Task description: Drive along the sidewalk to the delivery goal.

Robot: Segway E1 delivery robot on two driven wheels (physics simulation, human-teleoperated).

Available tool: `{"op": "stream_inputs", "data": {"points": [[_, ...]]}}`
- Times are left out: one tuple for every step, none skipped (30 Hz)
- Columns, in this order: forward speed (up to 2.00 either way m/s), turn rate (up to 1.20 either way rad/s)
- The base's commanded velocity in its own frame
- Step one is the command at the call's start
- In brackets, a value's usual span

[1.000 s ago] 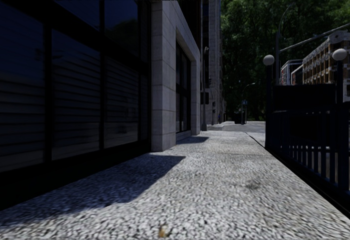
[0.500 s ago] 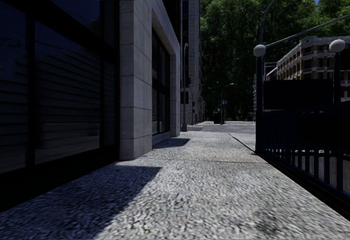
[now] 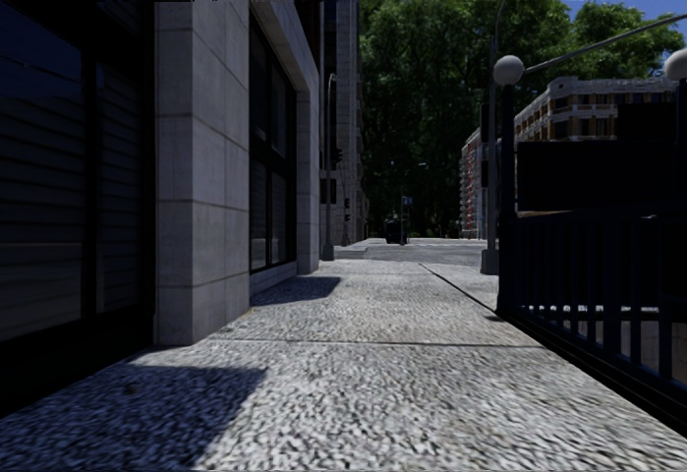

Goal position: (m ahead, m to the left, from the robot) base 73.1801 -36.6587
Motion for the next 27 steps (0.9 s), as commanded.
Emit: {"op": "stream_inputs", "data": {"points": [[1.91, 0.00], [1.91, 0.00], [1.91, 0.00], [1.91, 0.00], [1.91, 0.00], [1.91, 0.00], [1.91, 0.00], [1.91, 0.00], [1.91, 0.00], [1.91, 0.00], [1.91, 0.00], [1.91, 0.00], [1.91, 0.00], [1.91, 0.00], [1.91, 0.00], [1.91, -0.49], [1.91, -1.20], [1.91, -1.20], [1.91, -1.20], [1.91, -1.20], [1.91, -0.35], [1.91, 0.00], [1.91, 0.00], [1.91, 0.00], [1.91, 0.00], [1.91, 0.00], [1.91, 0.00]]}}
